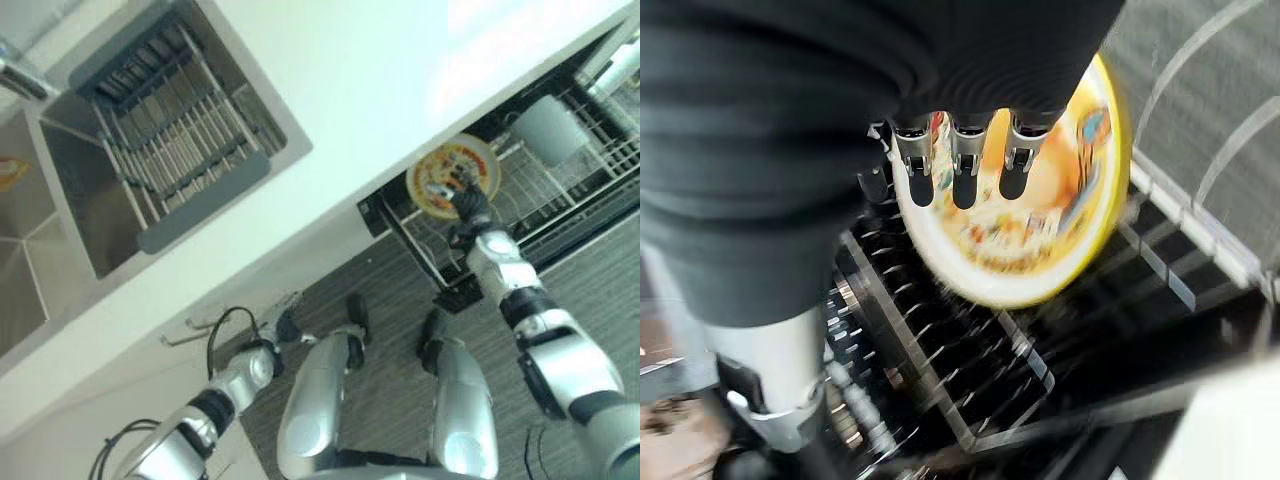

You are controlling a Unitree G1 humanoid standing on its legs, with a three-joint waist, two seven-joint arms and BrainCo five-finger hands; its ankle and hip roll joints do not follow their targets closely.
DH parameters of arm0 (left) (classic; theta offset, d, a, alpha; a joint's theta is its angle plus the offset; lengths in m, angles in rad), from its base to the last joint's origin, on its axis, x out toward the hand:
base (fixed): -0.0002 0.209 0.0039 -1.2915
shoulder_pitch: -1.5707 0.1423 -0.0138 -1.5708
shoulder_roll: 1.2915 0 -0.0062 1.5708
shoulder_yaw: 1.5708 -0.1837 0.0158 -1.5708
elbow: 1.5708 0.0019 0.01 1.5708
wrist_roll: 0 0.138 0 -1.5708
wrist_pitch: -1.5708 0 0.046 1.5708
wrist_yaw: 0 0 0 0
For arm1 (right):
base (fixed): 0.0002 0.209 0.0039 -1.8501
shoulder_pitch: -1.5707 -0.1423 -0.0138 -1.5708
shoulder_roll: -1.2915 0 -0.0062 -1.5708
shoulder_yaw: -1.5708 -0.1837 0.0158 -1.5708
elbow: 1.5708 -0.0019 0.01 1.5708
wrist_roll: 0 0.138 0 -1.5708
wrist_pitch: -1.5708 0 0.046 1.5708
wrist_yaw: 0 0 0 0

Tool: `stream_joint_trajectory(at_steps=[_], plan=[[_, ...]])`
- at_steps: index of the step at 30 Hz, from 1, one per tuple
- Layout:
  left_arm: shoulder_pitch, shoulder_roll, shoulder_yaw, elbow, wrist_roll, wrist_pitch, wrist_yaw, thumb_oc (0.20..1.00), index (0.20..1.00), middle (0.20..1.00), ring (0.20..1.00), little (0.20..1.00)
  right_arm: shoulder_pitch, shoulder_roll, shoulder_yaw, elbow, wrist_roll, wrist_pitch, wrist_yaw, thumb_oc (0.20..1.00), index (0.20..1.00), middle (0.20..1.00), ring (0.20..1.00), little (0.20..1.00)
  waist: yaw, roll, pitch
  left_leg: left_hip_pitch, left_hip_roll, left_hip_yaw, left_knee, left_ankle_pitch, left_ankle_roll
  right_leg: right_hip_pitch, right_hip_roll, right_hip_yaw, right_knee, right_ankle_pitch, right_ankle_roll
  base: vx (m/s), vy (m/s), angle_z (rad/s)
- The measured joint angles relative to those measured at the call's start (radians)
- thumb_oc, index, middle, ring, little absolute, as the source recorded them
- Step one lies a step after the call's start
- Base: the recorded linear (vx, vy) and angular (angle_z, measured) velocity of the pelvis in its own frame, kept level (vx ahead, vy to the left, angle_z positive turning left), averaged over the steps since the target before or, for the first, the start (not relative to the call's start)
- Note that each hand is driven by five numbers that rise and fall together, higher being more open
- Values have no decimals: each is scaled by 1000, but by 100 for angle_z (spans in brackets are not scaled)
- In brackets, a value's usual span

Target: Place the dishes in the dishwasher.

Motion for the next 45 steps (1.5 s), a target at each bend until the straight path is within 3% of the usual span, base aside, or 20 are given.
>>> stream_joint_trajectory(at_steps=[2,4,6,8,13,17,20,23,26,29,31,33,36,39,40,43,45], plan=[[23,-15,32,28,0,4,-11,1000,1000,1000,1000,1000,80,30,0,-68,28,-12,-1,1000,1000,1000,1000,1000,-16,-11,-5,91,1,2,-32,1,-1,94,8,-2,-40,4,6,41,9,-12],[56,-12,31,32,0,6,-13,1000,1000,1000,1000,1000,131,52,6,-78,35,-19,-2,1000,1000,1000,1000,1000,-21,-31,-65,115,1,7,-66,1,-14,111,18,-1,-59,2,4,113,-8,-7],[93,-40,67,74,-10,12,-22,1000,1000,1000,1000,1000,199,71,3,-126,40,-30,-45,1000,1000,1000,1000,1000,-25,-48,-83,217,3,6,-131,23,-25,221,40,-11,-148,36,14,92,-24,-7],[178,-39,70,106,-44,20,-37,1000,1000,1000,1000,1000,264,112,8,-136,74,-32,-53,1000,1000,1000,1000,1000,-32,-82,-192,276,6,11,-194,23,-42,280,60,-12,-213,33,4,8,-36,-12],[233,-73,140,181,-58,52,-76,1000,1000,1000,1000,1000,335,110,6,-154,82,-43,-111,1000,1000,1000,1000,1000,-32,-98,-340,380,3,6,-261,36,-43,403,84,-30,-319,66,22,73,-38,3],[228,-104,220,257,-199,62,-93,1000,1000,1000,1000,1000,339,87,5,-185,70,-90,-132,1000,1000,1000,1000,1000,-38,-112,-397,415,5,9,-277,31,-50,436,92,-28,-347,67,24,56,-36,-4],[230,-101,238,257,-202,65,-103,1000,1000,1000,1000,1000,370,35,-3,-276,61,-101,-159,1000,1000,1000,1000,1000,-41,-118,-424,416,6,13,-278,31,-53,433,94,-24,-347,66,23,6,-33,-5],[283,-113,325,253,-352,88,-129,1000,1000,1000,1000,1000,489,-23,-52,-444,-18,-122,-249,1000,1000,1000,1000,1000,-58,-123,-427,416,7,38,-288,33,-50,416,96,0,-349,70,25,8,-33,-23],[348,-138,414,278,-430,99,-140,1000,1000,1000,1000,1000,583,-40,-129,-460,-53,-128,-318,1000,1000,1000,1000,1000,-78,-135,-427,420,10,61,-293,30,-54,407,100,23,-349,70,25,11,-56,-21],[394,-147,411,257,-429,76,-170,1000,1000,1000,1000,1000,740,-52,-237,-484,-82,-169,-388,1000,1000,1000,1000,1000,-93,-140,-424,413,10,70,-310,33,-60,390,103,28,-356,67,28,11,-59,-11],[394,-145,411,257,-433,51,-200,1000,1000,1000,1000,1000,768,-52,-270,-471,-87,-235,-440,1000,1000,1000,1000,1000,-98,-138,-417,414,13,86,-324,34,-59,385,111,45,-370,72,22,13,-11,-21],[383,-146,411,247,-476,-11,-244,1000,1000,1000,1000,1000,804,-51,-352,-409,-146,-374,-544,1000,1000,1000,1000,1000,-114,-138,-412,414,13,86,-332,33,-59,387,112,44,-379,74,23,37,7,-3],[378,-145,380,243,-477,-71,-295,1000,1000,1000,1000,1000,842,-44,-503,-174,-163,-509,-663,1000,1000,1000,1000,1000,-131,-120,-398,426,5,85,-362,33,-57,403,112,43,-397,75,36,172,-8,4],[355,-135,283,222,-468,-86,-314,1000,1000,1000,1000,1000,864,-7,-538,18,-11,-530,-580,1000,1000,1000,1000,1000,-137,-100,-370,431,0,70,-364,34,-60,414,110,29,-384,57,48,-24,-50,13],[319,-132,246,211,-465,-87,-314,1000,1000,1000,1000,1000,835,8,-522,44,122,-531,-517,1000,1000,1000,1000,1000,-137,-97,-353,386,-1,55,-329,33,-58,374,106,21,-350,56,39,-177,-32,20],[209,-126,212,178,-454,-93,-313,1000,1000,1000,1000,1000,656,28,-523,61,347,-523,-379,1000,1000,1000,1000,1000,-123,-84,-243,304,1,40,-257,26,-48,292,90,16,-277,45,32,-133,26,19],[136,-123,143,175,-427,-99,-310,1000,1000,1000,1000,1000,514,23,-487,67,452,-435,-232,1000,1000,1000,1000,1000,-119,-67,-165,264,-5,21,-226,25,-45,250,69,1,-212,24,27,-82,54,32]])
